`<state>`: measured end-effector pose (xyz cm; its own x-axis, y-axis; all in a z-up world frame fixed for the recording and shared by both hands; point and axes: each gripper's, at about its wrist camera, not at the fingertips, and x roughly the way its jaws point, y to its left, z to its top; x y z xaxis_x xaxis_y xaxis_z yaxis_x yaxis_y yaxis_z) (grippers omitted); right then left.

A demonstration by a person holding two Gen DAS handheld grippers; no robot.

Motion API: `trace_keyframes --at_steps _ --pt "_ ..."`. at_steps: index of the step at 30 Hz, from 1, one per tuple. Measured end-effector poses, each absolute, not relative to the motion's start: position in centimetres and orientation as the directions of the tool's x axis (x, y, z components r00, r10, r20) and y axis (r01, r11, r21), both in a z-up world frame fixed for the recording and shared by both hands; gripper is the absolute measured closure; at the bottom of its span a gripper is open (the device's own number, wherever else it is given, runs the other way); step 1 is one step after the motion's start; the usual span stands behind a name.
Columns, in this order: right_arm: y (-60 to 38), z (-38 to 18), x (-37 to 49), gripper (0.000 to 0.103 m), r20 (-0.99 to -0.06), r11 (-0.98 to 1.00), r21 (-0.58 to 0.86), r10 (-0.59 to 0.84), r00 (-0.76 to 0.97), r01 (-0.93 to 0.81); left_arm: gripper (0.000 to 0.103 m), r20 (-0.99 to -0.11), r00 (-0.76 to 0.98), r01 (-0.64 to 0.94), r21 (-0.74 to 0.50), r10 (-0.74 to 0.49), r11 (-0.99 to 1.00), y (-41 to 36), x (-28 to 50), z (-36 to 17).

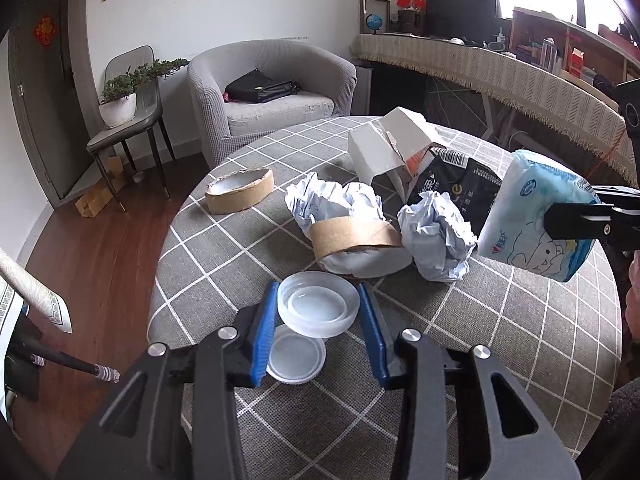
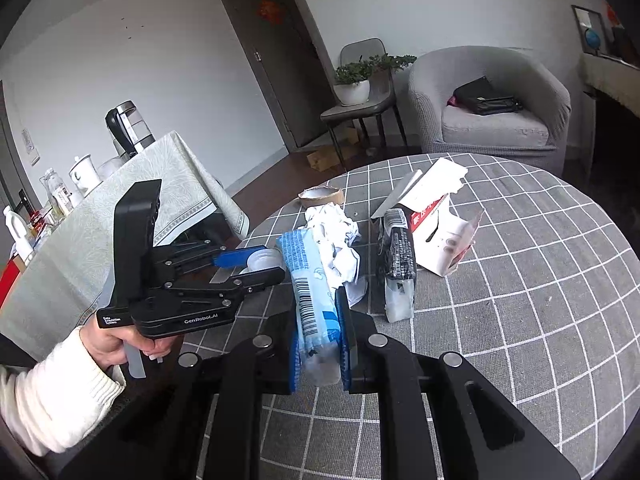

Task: Collect trash
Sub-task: 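Grasp the blue wet-wipe pack with the right tool while the left tool grasps a white plastic lid, then carry the white lid over the teal bin with the left tool and release it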

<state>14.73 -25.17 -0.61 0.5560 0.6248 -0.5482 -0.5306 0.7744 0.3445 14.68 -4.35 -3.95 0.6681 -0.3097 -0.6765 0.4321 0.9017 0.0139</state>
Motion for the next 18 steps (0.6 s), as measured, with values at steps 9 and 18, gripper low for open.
trace_keyframes --at_steps 9,18 --pt "-23.1 1.4 14.4 0.088 -0.495 0.764 0.333 0.640 0.587 -0.552 0.061 -0.621 0.723 0.361 -0.033 -0.302 0.932 -1.6 13.6 -2.2" --pt "-19.5 3.9 15.1 0.088 -0.378 0.709 0.363 0.705 0.600 -0.605 0.061 -0.568 0.794 0.223 -0.062 -0.218 0.973 4.2 12.1 -0.9"
